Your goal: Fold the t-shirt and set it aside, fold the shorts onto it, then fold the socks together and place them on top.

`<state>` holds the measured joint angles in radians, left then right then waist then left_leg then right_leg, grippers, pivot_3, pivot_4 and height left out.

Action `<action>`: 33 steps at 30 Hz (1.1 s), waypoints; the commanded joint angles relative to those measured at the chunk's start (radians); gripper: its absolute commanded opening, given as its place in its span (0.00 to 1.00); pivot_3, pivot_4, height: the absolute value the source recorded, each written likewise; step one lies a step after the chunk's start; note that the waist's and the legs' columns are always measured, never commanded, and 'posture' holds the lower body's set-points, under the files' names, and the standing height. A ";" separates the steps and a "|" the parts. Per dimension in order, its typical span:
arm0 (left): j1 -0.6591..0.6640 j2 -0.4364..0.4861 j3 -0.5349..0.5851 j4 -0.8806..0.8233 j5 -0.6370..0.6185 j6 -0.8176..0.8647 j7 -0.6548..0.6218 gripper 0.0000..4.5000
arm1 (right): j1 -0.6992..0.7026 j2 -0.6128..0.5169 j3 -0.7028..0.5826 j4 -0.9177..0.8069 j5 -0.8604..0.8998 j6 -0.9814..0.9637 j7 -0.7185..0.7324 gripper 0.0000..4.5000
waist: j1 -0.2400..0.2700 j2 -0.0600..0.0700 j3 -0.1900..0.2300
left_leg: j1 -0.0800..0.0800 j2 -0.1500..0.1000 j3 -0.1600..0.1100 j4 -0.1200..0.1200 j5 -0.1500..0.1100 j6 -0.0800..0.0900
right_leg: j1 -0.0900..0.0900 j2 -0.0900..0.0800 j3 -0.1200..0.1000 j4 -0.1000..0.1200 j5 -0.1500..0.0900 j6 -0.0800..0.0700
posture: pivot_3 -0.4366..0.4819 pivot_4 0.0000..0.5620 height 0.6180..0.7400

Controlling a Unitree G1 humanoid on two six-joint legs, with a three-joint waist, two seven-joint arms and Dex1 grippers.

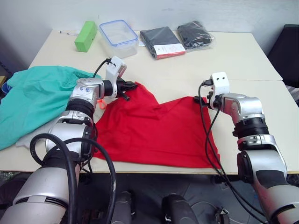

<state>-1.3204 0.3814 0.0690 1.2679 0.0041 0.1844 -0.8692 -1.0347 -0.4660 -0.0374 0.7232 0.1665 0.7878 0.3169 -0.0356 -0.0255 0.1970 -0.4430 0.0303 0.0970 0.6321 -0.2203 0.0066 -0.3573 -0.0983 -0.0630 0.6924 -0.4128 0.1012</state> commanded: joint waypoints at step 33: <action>0.290 0.095 0.103 -0.479 -0.237 -0.086 -0.259 0.00 | 0.417 -0.126 -0.096 -0.655 0.075 -0.335 0.347 0.00 | 0.007 0.000 0.000 | 0.001 0.000 0.000 0.001 0.000 -0.001 | 0.000 0.001 0.001 0.000 0.000 0.000 | 0.48 0.27 1.00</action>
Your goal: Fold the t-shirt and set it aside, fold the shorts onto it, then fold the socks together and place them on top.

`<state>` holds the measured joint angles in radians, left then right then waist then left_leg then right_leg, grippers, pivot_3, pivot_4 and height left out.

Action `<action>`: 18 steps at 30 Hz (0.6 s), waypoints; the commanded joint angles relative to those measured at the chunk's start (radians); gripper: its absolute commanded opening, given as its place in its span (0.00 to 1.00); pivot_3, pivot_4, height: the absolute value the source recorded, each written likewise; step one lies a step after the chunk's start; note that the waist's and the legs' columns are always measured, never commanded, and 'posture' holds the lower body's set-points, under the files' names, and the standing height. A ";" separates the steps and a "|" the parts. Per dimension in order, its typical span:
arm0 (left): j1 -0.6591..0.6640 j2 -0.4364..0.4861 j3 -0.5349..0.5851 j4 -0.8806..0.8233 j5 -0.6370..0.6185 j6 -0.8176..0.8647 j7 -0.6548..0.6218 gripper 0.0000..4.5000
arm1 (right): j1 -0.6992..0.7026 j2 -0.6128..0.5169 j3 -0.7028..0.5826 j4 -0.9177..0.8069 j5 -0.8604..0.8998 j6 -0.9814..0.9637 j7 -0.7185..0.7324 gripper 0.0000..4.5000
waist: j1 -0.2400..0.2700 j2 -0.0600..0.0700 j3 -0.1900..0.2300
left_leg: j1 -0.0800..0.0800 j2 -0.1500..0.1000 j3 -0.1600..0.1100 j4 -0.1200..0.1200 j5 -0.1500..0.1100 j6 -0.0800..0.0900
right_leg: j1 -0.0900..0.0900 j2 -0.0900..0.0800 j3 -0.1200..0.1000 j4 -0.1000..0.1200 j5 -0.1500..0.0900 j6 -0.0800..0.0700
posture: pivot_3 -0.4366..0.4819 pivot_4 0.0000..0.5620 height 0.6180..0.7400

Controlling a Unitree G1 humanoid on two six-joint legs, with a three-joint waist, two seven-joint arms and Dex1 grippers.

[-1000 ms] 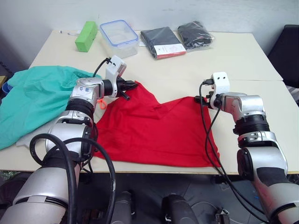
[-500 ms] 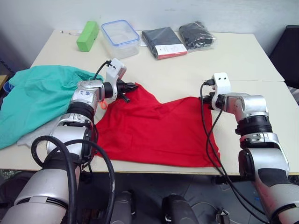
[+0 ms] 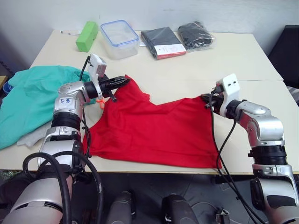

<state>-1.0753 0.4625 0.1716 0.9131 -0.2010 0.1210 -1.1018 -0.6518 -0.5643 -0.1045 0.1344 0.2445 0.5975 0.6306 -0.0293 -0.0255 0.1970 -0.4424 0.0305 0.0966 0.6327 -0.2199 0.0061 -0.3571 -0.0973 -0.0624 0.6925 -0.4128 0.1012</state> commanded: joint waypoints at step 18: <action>0.144 0.121 0.086 -0.047 -0.045 -0.123 0.197 0.00 | 0.220 -0.153 -0.011 0.067 -0.127 -0.771 0.157 0.00 | 0.002 0.000 0.000 | 0.004 0.000 -0.002 0.004 0.001 0.001 | 0.007 -0.002 -0.001 -0.003 0.000 0.000 | 0.48 0.27 1.00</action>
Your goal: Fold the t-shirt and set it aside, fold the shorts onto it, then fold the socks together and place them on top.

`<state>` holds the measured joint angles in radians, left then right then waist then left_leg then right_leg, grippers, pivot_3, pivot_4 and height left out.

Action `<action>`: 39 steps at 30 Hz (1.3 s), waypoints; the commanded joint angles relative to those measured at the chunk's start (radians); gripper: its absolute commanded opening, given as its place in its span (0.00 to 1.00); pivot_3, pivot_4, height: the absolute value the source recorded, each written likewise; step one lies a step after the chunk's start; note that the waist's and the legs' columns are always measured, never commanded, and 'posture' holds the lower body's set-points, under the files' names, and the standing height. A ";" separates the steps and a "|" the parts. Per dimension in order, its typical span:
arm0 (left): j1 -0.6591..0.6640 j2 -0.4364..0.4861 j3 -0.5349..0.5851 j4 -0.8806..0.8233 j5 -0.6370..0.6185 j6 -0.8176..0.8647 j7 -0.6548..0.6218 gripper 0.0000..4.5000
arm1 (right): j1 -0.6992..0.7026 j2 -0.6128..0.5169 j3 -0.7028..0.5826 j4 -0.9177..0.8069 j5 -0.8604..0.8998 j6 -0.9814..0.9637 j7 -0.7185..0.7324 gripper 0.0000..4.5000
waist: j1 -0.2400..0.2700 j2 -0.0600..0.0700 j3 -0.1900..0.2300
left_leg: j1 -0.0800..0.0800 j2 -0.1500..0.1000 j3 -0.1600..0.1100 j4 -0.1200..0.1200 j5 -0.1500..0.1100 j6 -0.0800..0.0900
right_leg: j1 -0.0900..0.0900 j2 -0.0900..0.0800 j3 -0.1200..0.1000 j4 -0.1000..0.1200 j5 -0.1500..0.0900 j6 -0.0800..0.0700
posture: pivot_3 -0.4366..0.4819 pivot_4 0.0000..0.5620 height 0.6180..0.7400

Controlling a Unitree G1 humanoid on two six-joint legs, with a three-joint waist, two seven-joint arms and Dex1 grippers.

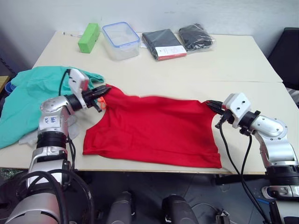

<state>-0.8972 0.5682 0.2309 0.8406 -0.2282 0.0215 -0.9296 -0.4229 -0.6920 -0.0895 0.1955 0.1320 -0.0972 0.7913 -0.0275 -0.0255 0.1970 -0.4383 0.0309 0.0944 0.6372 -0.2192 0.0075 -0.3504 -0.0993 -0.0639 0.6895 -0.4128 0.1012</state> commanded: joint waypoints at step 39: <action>0.343 0.124 -0.207 -0.120 0.207 -0.649 -0.069 0.00 | 0.067 -0.257 0.159 0.352 -0.714 -1.127 -0.388 0.00 | -0.001 0.000 0.000 | 0.017 0.000 0.000 -0.007 0.000 0.000 | 0.020 -0.004 0.001 -0.013 0.000 -0.001 | 0.48 0.27 1.00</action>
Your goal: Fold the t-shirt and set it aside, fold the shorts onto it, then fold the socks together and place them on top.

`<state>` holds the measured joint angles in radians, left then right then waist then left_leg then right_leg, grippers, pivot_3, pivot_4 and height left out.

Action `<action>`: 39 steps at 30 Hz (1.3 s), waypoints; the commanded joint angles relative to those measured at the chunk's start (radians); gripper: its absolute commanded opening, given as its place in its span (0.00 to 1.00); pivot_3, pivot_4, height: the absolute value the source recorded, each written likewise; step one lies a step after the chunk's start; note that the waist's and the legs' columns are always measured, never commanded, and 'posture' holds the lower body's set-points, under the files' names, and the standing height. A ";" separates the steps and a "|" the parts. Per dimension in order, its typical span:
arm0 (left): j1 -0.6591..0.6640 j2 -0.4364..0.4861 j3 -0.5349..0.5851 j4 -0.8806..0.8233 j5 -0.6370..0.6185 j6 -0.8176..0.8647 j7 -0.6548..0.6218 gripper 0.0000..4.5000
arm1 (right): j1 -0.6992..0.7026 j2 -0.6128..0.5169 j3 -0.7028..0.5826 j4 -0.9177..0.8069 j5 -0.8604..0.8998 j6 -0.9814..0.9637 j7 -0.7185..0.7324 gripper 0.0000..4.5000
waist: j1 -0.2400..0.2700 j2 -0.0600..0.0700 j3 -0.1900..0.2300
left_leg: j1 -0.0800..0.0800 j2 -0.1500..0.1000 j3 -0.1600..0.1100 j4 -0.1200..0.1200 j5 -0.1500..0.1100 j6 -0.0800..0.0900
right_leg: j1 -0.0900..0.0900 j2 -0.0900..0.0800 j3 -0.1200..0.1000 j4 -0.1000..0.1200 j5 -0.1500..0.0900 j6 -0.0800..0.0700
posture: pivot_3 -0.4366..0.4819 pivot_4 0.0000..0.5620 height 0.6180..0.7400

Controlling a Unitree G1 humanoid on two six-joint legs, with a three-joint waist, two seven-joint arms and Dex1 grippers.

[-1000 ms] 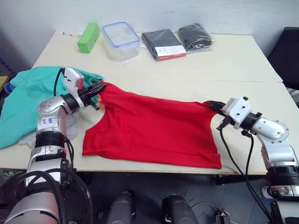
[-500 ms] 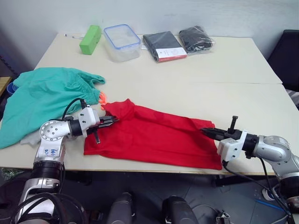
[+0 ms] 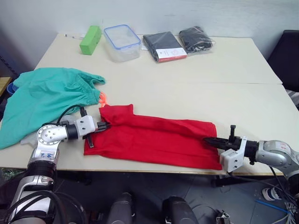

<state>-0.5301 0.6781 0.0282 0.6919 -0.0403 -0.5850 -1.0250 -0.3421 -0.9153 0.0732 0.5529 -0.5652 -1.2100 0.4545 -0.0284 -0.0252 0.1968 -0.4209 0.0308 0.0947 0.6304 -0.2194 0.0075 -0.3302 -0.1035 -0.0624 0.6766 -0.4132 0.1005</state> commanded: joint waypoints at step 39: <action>-0.386 0.076 -0.016 0.043 -0.262 1.282 -0.086 0.99 | 0.117 0.059 -0.042 -1.099 1.041 1.416 0.213 1.00 | 0.013 -0.001 0.000 | -0.002 0.000 -0.004 -0.001 -0.002 0.000 | 0.004 0.002 0.004 -0.008 -0.001 -0.001 | 0.48 0.27 1.00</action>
<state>-0.8900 0.7451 -0.0062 0.7255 -0.3105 0.7238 -1.1152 -0.2242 -0.8625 0.0637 -0.4969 0.4757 0.2005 0.6720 -0.0155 -0.0261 0.1972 -0.4229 0.0313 0.0905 0.6292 -0.2210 0.0076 -0.3266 -0.1015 -0.0583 0.6682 -0.4137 0.0995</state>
